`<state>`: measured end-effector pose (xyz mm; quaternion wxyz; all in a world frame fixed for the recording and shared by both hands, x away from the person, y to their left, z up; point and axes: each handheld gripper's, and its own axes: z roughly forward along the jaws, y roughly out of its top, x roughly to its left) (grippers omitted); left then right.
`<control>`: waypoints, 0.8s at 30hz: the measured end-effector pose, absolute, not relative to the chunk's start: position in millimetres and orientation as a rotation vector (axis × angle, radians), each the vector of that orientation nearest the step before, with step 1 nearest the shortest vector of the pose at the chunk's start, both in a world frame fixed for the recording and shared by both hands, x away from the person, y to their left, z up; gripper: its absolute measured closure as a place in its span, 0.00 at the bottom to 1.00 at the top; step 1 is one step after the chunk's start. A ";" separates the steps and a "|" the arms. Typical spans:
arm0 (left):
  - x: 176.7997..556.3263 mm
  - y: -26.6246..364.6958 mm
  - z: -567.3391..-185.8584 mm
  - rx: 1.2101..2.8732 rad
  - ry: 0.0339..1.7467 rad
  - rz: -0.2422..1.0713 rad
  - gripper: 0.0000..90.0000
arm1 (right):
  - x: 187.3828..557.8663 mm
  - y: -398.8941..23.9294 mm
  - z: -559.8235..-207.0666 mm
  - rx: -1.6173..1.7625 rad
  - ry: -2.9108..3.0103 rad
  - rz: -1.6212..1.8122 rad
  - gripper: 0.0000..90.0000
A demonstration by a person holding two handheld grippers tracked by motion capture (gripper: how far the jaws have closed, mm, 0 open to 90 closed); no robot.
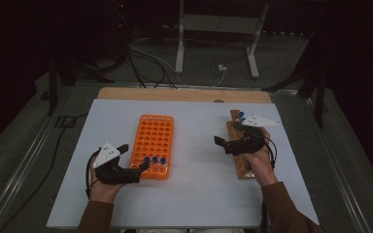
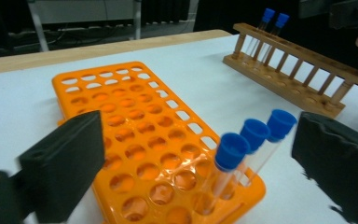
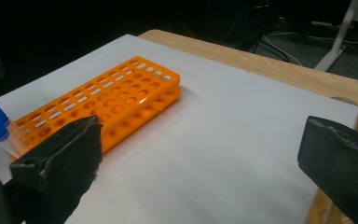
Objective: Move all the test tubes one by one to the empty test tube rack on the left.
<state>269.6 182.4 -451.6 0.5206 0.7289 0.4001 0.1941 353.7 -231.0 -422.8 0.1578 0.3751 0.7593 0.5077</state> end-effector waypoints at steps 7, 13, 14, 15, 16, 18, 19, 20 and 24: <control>279.9 183.8 -446.6 1.732 0.990 0.530 0.01 | 357.5 -238.9 -421.0 1.092 2.145 1.438 0.00; 287.7 183.8 -447.1 1.724 1.015 0.561 0.01 | 365.1 -248.7 -423.3 1.129 2.116 1.431 0.00; 288.7 184.2 -447.5 1.721 1.017 0.560 0.01 | 366.2 -250.4 -423.9 1.136 2.111 1.431 0.00; 289.5 184.5 -447.8 1.723 1.022 0.563 0.01 | 367.1 -252.1 -424.4 1.143 2.106 1.429 0.00; 290.2 184.8 -448.4 1.724 1.027 0.568 0.01 | 368.1 -253.8 -425.0 1.147 2.103 1.426 0.00; 291.0 185.6 -449.4 1.725 1.035 0.574 0.01 | 369.3 -256.9 -425.7 1.155 2.093 1.416 0.00; 291.2 186.2 -449.9 1.726 1.040 0.580 0.01 | 369.9 -258.2 -425.9 1.156 2.088 1.403 0.00; 291.2 187.1 -450.2 1.726 1.043 0.581 0.01 | 370.6 -259.5 -426.0 1.157 2.085 1.394 0.00; 291.3 189.7 -451.7 1.708 1.065 0.583 0.01 | 374.4 -265.3 -424.2 1.166 2.058 1.355 0.00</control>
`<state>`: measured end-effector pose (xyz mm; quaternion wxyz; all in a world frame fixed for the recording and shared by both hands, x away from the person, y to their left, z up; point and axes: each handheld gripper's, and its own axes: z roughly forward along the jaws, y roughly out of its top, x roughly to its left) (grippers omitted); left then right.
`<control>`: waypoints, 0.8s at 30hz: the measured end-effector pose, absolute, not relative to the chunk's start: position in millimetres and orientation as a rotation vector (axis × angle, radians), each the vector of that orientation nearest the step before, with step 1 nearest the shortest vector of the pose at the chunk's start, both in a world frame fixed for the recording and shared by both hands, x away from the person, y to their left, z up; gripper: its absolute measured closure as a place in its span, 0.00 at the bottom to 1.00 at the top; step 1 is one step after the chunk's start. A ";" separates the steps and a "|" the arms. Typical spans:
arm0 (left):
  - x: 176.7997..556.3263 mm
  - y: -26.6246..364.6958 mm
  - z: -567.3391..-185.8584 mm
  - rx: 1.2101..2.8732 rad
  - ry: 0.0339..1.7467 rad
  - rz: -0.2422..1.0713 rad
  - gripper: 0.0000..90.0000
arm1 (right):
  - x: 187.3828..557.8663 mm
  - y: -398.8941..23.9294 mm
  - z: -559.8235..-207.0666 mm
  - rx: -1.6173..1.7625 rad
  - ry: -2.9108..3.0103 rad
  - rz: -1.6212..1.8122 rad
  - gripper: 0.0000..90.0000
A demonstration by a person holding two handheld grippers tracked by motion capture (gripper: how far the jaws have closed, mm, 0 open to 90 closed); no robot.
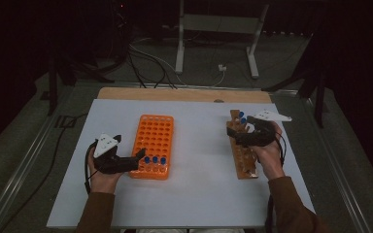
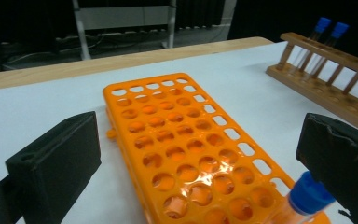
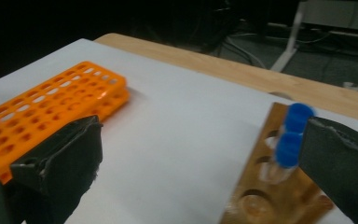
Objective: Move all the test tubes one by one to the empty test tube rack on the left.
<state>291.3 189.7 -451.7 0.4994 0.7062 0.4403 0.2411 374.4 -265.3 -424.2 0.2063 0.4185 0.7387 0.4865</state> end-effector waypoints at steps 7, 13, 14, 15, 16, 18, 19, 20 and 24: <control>291.8 190.7 -454.2 1.707 1.086 0.588 0.01 | 384.3 -278.0 -424.1 1.202 2.022 1.311 0.07; 292.1 191.1 -454.9 1.708 1.093 0.589 0.01 | 395.3 -287.4 -435.9 1.252 2.033 1.273 0.21; 292.2 191.2 -455.1 1.708 1.095 0.590 0.01 | 397.1 -287.9 -438.3 1.254 2.036 1.256 0.26; 292.4 191.3 -455.3 1.708 1.096 0.588 0.01 | 398.7 -288.1 -440.5 1.260 2.041 1.244 0.33; 292.6 191.5 -455.5 1.709 1.097 0.588 0.01 | 400.2 -288.4 -442.7 1.257 2.052 1.240 0.40; 292.6 191.4 -455.6 1.711 1.097 0.589 0.01 | 402.2 -287.2 -446.4 1.252 2.072 1.220 0.50; 292.6 191.3 -455.6 1.709 1.097 0.589 0.01 | 403.1 -286.4 -448.1 1.248 2.079 1.204 0.54; 292.6 191.3 -455.7 1.710 1.097 0.589 0.01 | 403.9 -285.4 -449.6 1.243 2.083 1.184 0.59; 292.5 190.3 -455.9 1.716 1.094 0.589 0.01 | 407.6 -283.3 -454.6 1.249 2.089 1.135 0.75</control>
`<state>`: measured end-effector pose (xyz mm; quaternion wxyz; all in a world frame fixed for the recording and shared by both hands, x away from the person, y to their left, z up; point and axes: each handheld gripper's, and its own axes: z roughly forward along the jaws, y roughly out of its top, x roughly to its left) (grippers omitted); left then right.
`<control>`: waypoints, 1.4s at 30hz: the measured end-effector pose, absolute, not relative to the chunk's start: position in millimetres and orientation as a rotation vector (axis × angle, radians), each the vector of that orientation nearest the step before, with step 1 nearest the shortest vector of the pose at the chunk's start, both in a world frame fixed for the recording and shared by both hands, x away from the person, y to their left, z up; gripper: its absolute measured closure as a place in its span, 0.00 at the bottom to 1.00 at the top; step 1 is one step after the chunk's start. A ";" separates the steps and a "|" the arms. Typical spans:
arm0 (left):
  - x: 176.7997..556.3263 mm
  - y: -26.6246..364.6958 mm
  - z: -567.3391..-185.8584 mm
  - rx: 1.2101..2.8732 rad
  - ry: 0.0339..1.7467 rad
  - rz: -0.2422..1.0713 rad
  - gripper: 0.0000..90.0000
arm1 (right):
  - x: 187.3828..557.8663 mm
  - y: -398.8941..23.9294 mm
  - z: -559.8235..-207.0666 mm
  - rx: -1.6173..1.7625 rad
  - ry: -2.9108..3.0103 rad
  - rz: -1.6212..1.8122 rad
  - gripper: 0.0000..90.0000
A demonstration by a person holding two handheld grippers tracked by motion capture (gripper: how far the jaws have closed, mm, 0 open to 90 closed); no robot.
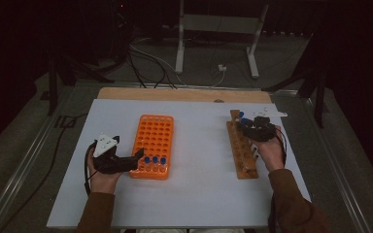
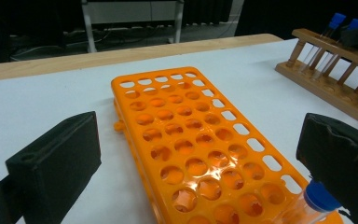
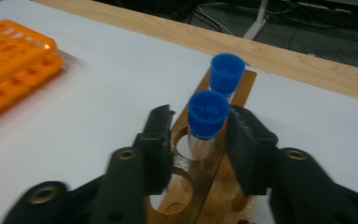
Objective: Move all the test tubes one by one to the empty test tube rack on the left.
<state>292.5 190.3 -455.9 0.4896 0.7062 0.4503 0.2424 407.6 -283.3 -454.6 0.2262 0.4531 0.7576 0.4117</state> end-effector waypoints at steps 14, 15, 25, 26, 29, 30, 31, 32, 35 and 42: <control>292.6 187.3 -457.1 1.727 1.088 0.583 0.01 | 412.6 -276.2 -457.3 1.236 2.076 1.124 0.85; 292.6 187.2 -457.2 1.729 1.087 0.583 0.01 | 412.6 -276.2 -457.2 1.237 2.076 1.124 0.85; 293.1 187.4 -459.1 1.731 1.089 0.577 0.01 | 409.5 -279.7 -452.4 1.242 2.074 1.157 0.85; 293.0 187.4 -459.1 1.731 1.089 0.577 0.01 | 408.8 -279.8 -451.3 1.238 2.075 1.161 0.85; 292.9 187.4 -459.0 1.731 1.088 0.578 0.01 | 406.9 -279.7 -447.4 1.232 2.072 1.165 0.85; 292.9 187.3 -459.0 1.731 1.088 0.578 0.01 | 406.4 -279.8 -446.1 1.230 2.070 1.164 0.85; 292.9 187.4 -458.9 1.730 1.088 0.578 0.01 | 406.0 -280.0 -444.9 1.232 2.069 1.165 0.85; 292.8 187.5 -458.9 1.730 1.089 0.578 0.01 | 405.7 -280.6 -443.9 1.231 2.068 1.165 0.85; 292.7 187.8 -458.8 1.726 1.092 0.579 0.01 | 404.5 -281.9 -439.7 1.233 2.065 1.170 0.85; 292.6 188.5 -457.9 1.712 1.091 0.566 0.01 | 401.9 -283.3 -428.9 1.216 2.057 1.181 0.85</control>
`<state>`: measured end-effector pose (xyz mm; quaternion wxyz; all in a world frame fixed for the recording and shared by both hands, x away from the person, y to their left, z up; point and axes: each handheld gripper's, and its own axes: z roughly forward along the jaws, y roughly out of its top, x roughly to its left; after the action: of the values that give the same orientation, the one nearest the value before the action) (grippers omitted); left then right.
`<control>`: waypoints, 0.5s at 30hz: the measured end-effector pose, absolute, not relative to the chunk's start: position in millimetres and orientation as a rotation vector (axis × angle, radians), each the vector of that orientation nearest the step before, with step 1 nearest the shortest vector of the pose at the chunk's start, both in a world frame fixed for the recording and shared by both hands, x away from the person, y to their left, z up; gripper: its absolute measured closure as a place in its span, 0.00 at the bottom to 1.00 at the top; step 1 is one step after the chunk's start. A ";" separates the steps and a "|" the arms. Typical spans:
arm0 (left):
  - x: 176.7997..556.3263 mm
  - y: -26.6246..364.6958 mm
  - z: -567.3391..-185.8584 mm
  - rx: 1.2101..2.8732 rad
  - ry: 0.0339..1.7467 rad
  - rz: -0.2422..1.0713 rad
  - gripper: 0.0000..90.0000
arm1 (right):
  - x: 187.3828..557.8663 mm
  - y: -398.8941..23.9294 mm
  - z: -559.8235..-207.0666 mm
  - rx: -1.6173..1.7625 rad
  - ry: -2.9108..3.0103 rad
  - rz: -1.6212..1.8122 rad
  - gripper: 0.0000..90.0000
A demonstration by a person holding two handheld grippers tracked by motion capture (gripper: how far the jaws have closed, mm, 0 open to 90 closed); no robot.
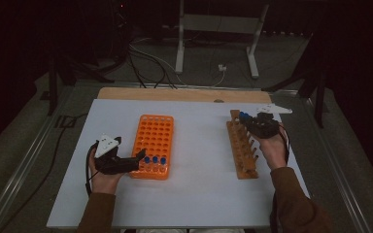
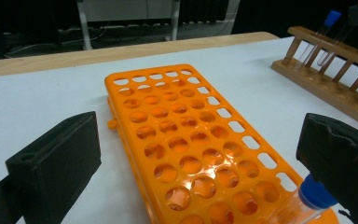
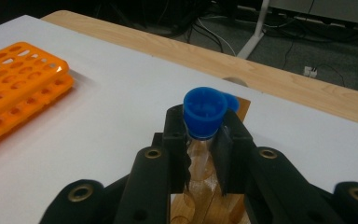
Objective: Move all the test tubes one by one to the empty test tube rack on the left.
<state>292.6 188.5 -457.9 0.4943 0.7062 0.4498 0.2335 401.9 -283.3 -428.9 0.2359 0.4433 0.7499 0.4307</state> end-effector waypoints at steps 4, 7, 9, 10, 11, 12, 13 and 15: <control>292.4 188.6 -457.6 1.709 1.091 0.565 0.01 | 400.7 -283.5 -424.0 1.208 2.051 1.187 0.85; 292.4 188.6 -457.5 1.709 1.092 0.564 0.01 | 400.0 -284.0 -420.1 1.205 2.047 1.191 0.85; 292.4 188.5 -457.5 1.708 1.092 0.563 0.01 | 399.3 -284.4 -417.2 1.203 2.044 1.196 0.85; 292.4 188.5 -457.5 1.707 1.091 0.560 0.01 | 398.9 -284.6 -415.6 1.200 2.043 1.198 0.85; 292.4 188.5 -457.3 1.704 1.091 0.558 0.01 | 398.5 -284.8 -414.0 1.197 2.042 1.200 0.85; 292.3 188.3 -457.2 1.701 1.091 0.557 0.01 | 398.1 -284.7 -412.4 1.196 2.038 1.202 0.85; 292.2 188.3 -456.9 1.702 1.091 0.557 0.01 | 397.8 -284.7 -410.7 1.194 2.036 1.206 0.85; 292.1 188.3 -456.5 1.701 1.090 0.557 0.01 | 397.2 -284.6 -407.6 1.189 2.030 1.210 0.85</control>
<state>292.1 188.3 -456.5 0.4991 0.7033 0.4507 0.2304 397.2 -284.6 -407.6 0.2453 0.4357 0.7439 0.4435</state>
